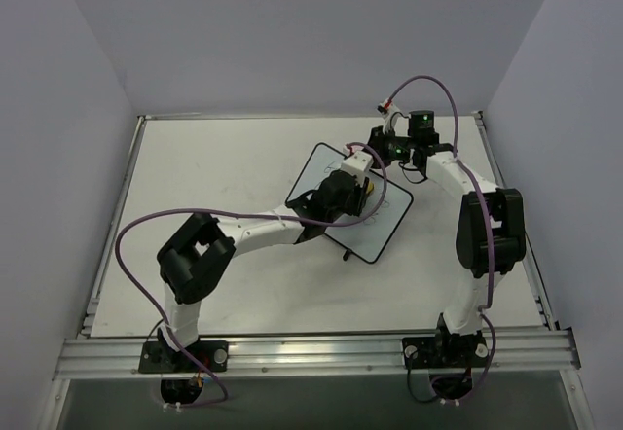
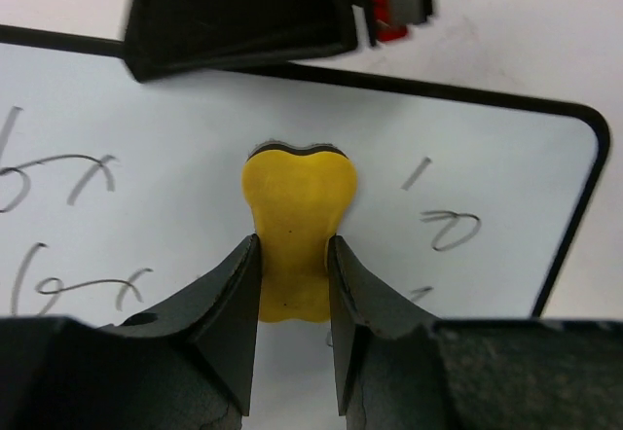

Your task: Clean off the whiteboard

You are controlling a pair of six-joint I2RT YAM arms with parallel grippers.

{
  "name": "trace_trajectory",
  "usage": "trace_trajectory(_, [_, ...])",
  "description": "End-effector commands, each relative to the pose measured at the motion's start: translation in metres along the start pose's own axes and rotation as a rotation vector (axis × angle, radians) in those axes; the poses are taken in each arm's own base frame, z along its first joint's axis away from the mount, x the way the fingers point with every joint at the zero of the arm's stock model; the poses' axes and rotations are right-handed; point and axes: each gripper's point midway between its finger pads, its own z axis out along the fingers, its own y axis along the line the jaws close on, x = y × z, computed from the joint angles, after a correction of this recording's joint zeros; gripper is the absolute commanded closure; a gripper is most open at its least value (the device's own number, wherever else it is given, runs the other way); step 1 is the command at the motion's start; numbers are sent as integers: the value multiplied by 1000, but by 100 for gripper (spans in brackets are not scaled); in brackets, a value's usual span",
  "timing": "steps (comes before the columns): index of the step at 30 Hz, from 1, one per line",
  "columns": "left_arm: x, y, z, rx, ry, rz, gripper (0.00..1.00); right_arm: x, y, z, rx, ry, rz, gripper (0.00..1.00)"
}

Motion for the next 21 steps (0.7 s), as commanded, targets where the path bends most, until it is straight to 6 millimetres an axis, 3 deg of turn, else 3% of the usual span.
trace_trajectory(1, [19,66,11,-184,71,29,98,-10,27,-8,-31,-12,-39,100])
trace_trajectory(9, [8,19,13,-64,63,134,98,-10,29,-8,-28,-7,-48,100])
trace_trajectory(17, [34,-46,4,81,109,234,98,-11,33,-7,-30,-8,-56,100])
trace_trajectory(21, [46,-67,-3,127,122,252,98,-12,33,-7,-27,-8,-56,100])
